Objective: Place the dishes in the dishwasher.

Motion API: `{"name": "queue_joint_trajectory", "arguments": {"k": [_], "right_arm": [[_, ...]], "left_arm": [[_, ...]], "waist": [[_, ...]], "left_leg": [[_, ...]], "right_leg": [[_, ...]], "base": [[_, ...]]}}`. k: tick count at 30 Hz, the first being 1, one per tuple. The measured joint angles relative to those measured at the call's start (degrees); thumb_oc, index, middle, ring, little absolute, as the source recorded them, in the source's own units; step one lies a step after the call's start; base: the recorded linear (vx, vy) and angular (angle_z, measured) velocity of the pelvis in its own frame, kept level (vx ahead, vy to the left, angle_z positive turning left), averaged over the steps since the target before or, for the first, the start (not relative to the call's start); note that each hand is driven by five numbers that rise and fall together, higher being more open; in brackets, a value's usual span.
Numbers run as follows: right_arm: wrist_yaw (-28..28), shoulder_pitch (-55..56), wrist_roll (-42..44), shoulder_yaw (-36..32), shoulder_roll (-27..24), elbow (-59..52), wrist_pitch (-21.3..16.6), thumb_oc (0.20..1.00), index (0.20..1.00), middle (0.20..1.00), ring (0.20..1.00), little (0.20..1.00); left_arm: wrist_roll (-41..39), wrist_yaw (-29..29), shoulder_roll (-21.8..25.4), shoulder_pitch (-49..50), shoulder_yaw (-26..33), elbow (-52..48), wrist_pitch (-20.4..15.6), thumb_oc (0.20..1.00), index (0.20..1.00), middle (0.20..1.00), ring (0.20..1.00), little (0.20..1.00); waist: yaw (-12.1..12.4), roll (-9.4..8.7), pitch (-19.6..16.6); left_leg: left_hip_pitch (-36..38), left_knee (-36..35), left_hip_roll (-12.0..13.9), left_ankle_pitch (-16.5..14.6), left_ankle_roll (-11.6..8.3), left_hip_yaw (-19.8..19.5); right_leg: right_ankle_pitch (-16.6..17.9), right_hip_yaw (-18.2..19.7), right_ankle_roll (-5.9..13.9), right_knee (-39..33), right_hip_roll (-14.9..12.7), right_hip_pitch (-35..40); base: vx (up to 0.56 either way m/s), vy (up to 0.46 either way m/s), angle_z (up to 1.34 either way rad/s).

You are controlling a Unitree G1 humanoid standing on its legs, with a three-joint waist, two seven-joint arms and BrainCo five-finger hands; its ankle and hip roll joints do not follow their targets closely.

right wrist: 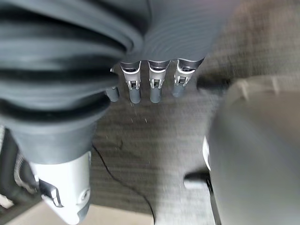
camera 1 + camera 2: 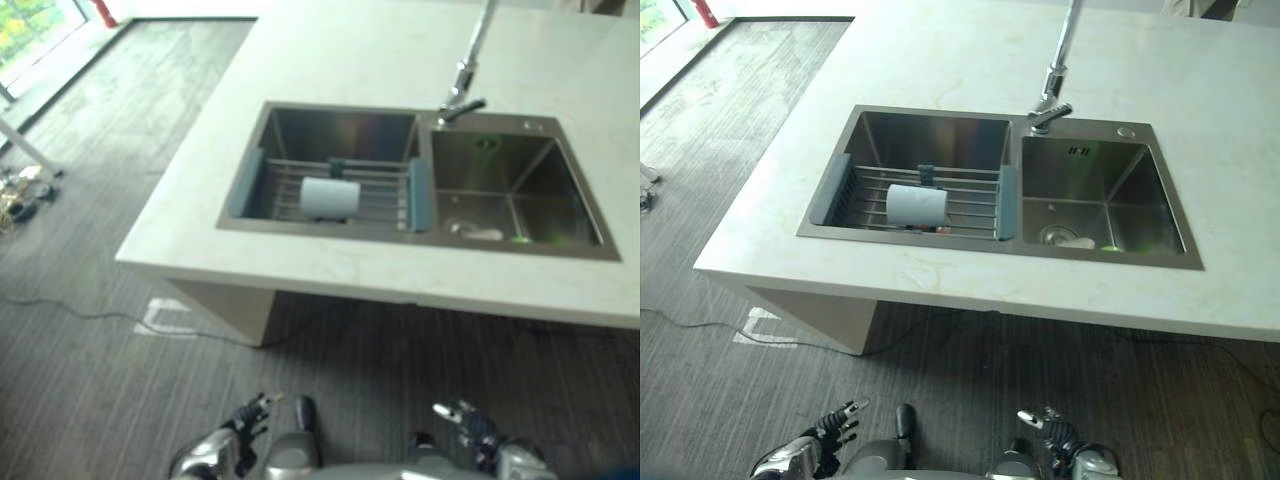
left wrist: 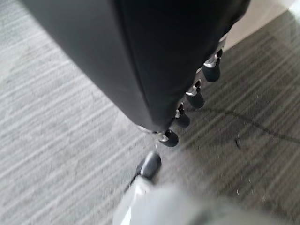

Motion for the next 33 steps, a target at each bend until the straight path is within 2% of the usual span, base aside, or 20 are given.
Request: {"name": "queue_joint_trajectory", "arguments": {"k": [2, 3, 5, 7, 9, 11, 13, 14, 16, 17, 18, 19, 21, 22, 23, 25, 26, 28, 30, 33], "right_arm": [[-0.92, 0.08, 0.01, -0.42, -0.10, 0.02, 0.32, 1.000, 1.000, 1.000, 1.000, 1.000], [-1.60, 0.33, 0.02, -0.57, -0.14, 0.20, 1.15, 1.000, 1.000, 1.000, 1.000, 1.000], [-2.66, 1.00, 0.04, -2.01, -1.19, 1.21, 2.38, 1.000, 1.000, 1.000, 1.000, 1.000], [-3.14, 2.04, 0.18, -2.49, -3.12, 1.30, 2.87, 1.000, 1.000, 1.000, 1.000, 1.000], [-3.74, 3.34, 1.67, -5.13, -5.37, 1.53, 3.84, 1.000, 1.000, 1.000, 1.000, 1.000], [-3.70, 4.74, 3.31, -9.51, -7.47, 2.40, 4.74, 1.000, 1.000, 1.000, 1.000, 1.000], [-3.61, 5.43, 3.50, -10.94, -9.89, 4.60, 5.05, 1.000, 1.000, 1.000, 1.000, 1.000], [-3.06, 6.02, 3.58, -11.11, -11.36, 6.57, 5.25, 1.000, 1.000, 1.000, 1.000, 1.000], [-2.47, 7.25, 4.57, -11.10, -14.43, 8.44, 5.20, 1.000, 1.000, 1.000, 1.000, 1.000], [-2.28, 8.26, 4.94, -11.14, -15.11, 8.53, 5.21, 1.000, 1.000, 1.000, 1.000, 1.000], [-1.99, 9.62, 5.83, -11.30, -15.34, 8.48, 5.13, 1.000, 1.000, 1.000, 1.000, 1.000], [-1.96, 10.32, 6.08, -11.39, -15.22, 8.29, 5.03, 1.000, 1.000, 1.000, 1.000, 1.000], [-1.83, 11.33, 6.97, -11.35, -13.97, 7.87, 4.92, 1.000, 1.000, 1.000, 1.000, 1.000], [-1.67, 10.91, 7.54, -11.09, -12.86, 7.68, 4.92, 1.000, 1.000, 1.000, 1.000, 1.000], [-1.68, 10.46, 8.34, -10.70, -12.05, 7.00, 5.00, 1.000, 1.000, 1.000, 1.000, 1.000], [-1.67, 9.32, 9.20, -10.56, -10.32, 5.12, 5.15, 1.000, 1.000, 1.000, 1.000, 1.000], [-1.68, 8.22, 9.20, -10.68, -9.84, 5.07, 5.22, 1.000, 1.000, 1.000, 1.000, 1.000], [-1.70, 5.58, 9.21, -10.76, -9.50, 4.06, 5.25, 1.000, 1.000, 1.000, 1.000, 1.000], [-1.76, 5.34, 9.36, -10.43, -9.47, 3.51, 5.45, 1.000, 1.000, 1.000, 1.000, 1.000], [-1.61, 6.99, 10.15, -10.52, -9.40, 3.79, 7.17, 1.000, 1.000, 1.000, 1.000, 1.000]], "left_arm": [[-2.32, 0.03, -0.05, 1.65, 0.43, 0.01, 0.02, 1.000, 1.000, 1.000, 1.000, 1.000], [-3.77, 0.23, -0.19, 3.00, 0.99, 0.12, 0.06, 1.000, 1.000, 1.000, 1.000, 1.000], [-5.41, 0.59, -1.78, 6.17, 2.67, 0.21, -0.05, 1.000, 1.000, 1.000, 1.000, 1.000], [-8.90, 1.08, -2.58, 7.62, 4.00, 0.14, -0.08, 1.000, 1.000, 1.000, 1.000, 1.000], [-17.70, 2.13, -2.18, 8.51, 11.12, -0.32, -0.05, 1.000, 1.000, 1.000, 1.000, 1.000], [-17.79, 3.31, 0.80, 9.37, 18.34, -0.17, 0.07, 1.000, 1.000, 1.000, 1.000, 1.000], [-14.77, 8.91, 6.60, 10.10, 18.85, 0.58, -1.30, 1.000, 1.000, 1.000, 1.000, 1.000], [-13.93, 11.94, 10.70, 9.83, 20.65, 0.82, -1.39, 1.000, 1.000, 1.000, 1.000, 1.000], [-11.73, 18.14, 26.00, 10.18, 25.69, 0.20, -2.39, 1.000, 1.000, 1.000, 1.000, 1.000], [-9.60, 20.09, 31.22, 10.29, 28.02, -1.39, -2.54, 1.000, 1.000, 1.000, 1.000, 1.000], [-6.55, 21.90, 38.55, 10.36, 31.21, -5.95, -2.95, 1.000, 1.000, 1.000, 1.000, 1.000], [-3.89, 23.62, 44.41, 10.33, 32.93, -10.75, -5.39, 1.000, 1.000, 1.000, 1.000, 1.000], [0.08, 24.72, 50.18, 7.54, 34.61, -23.60, -8.43, 1.000, 1.000, 1.000, 1.000, 1.000], [2.68, 25.02, 51.97, 4.59, 33.12, -31.36, -9.46, 1.000, 1.000, 1.000, 1.000, 1.000], [4.96, 24.93, 52.88, 1.22, 31.12, -37.80, -7.87, 1.000, 1.000, 1.000, 1.000, 1.000], [9.58, 22.91, 55.16, -6.97, 25.21, -51.65, -4.47, 1.000, 1.000, 1.000, 1.000, 1.000], [11.45, 21.61, 55.77, -10.28, 21.93, -55.23, -4.29, 1.000, 1.000, 1.000, 1.000, 1.000], [14.95, 18.60, 55.79, -14.40, 15.08, -57.61, -2.57, 1.000, 1.000, 1.000, 1.000, 1.000], [15.98, 16.48, 55.74, -15.64, 11.99, -56.49, -1.30, 1.000, 1.000, 1.000, 1.000, 1.000], [16.36, 11.43, 54.85, -21.12, 2.72, -53.12, 0.10, 1.000, 1.000, 1.000, 1.000, 1.000]], "waist": [[0.00, -0.25, -0.84], [-0.06, -0.62, -1.67], [0.50, 1.17, -4.61], [0.68, 2.32, -5.51], [0.95, 3.11, -6.03], [0.92, 3.29, -6.23], [0.87, 3.70, -6.26], [0.67, 4.57, -6.12], [0.55, 5.04, -6.39], [0.67, 5.53, -6.69], [1.43, 5.84, -6.94], [1.76, 5.82, -7.25], [2.81, 6.92, -8.40], [2.95, 7.64, -9.09], [2.81, 8.05, -9.61], [2.76, 7.36, -9.75], [2.56, 6.96, -9.84], [0.00, 6.39, -10.08], [-1.04, 6.18, -10.23], [-1.56, 4.90, -10.42]], "left_leg": [[1.17, -0.07, -1.22, -0.64, 0.12, 0.27], [1.71, -0.37, -1.92, -1.37, -0.06, -0.01], [1.91, -0.36, -0.34, -1.53, -1.44, 0.39], [1.94, -0.33, 0.71, -1.14, -2.22, 0.32], [1.98, -0.35, 1.23, -0.95, -2.60, 0.29], [1.99, -0.37, 1.18, -0.99, -2.66, 0.76], [1.94, -0.40, 0.88, -1.26, -2.48, 1.50], [2.02, -0.40, 0.73, -1.40, -2.29, 1.63], [1.87, -0.42, 0.94, -1.80, -2.37, 1.88], [1.75, -0.43, 0.94, -1.80, -2.37, 2.09], [1.70, -0.43, 0.98, -1.81, -2.37, 2.37], [1.54, -0.43, 0.98, -1.79, -2.37, 2.35], [0.68, -0.43, 0.81, -1.67, -2.47, 2.09], [0.48, -0.42, 0.85, -1.56, -2.62, 1.85], [0.58, -0.42, 1.00, -1.50, -2.71, 1.72], [0.71, -0.41, 1.65, -1.13, -3.30, 1.62], [0.68, -0.41, 1.90, -0.99, -3.52, 1.70], [0.87, -0.41, 2.39, -0.92, -3.69, 2.68], [0.89, -0.39, 2.64, -0.79, -3.73, 3.41], [1.05, -0.04, 2.60, -0.72, -3.77, 4.07]], "right_leg": [[0.90, 0.04, 0.00, -1.41, -1.23, -0.43], [2.34, 0.39, 1.49, -1.41, -1.52, -0.61], [2.80, 0.83, 1.18, -2.27, 0.20, -0.56], [2.61, 0.97, 0.66, -2.34, 1.31, -0.50], [2.61, 1.04, 0.36, -2.37, 1.84, -0.49], [2.74, 1.52, 0.24, -2.60, 1.71, -0.65], [2.87, 1.88, 0.03, -3.33, 1.40, -0.89], [2.84, 2.12, 0.08, -3.56, 1.25, -0.95], [2.78, 2.35, 0.27, -3.56, 1.40, -1.24], [2.85, 2.62, 0.27, -3.57, 1.35, -1.48], [3.03, 3.13, 0.29, -3.56, 1.44, -1.69], [3.12, 3.14, 0.31, -3.55, 1.41, -1.79], [3.39, 3.12, 0.36, -3.55, 1.35, -2.54], [3.44, 3.02, 0.33, -3.56, 1.54, -2.65], [3.44, 2.97, 0.34, -3.58, 1.72, -2.54], [3.46, 2.97, 0.34, -3.59, 2.58, -2.42], [3.52, 3.07, 0.26, -3.59, 2.64, -2.56], [3.67, 3.51, 0.15, -3.59, 3.10, -2.97], [4.07, 4.33, -0.22, -3.58, 3.53, -3.53], [4.36, 4.95, -0.60, -3.58, 3.76, -3.75]], "base": [[0.03, -0.004, 0.05], [0.00, 0.000, 0.00], [0.00, 0.000, -0.16], [-0.01, 0.025, -0.06], [-0.04, 0.069, -0.03], [-0.03, 0.089, -0.10], [-0.03, 0.107, -0.15], [-0.03, 0.079, -0.08], [-0.03, 0.010, -0.07], [-0.04, -0.045, -0.11], [-0.05, -0.081, -0.08], [-0.04, -0.114, -0.02], [0.00, -0.136, 0.05], [0.03, -0.150, 0.04], [0.03, -0.147, 0.04], [0.03, -0.100, -0.02], [0.01, -0.058, -0.11], [-0.01, -0.025, -0.22], [0.01, 0.000, -0.22], [0.04, -0.035, -0.11]]}}
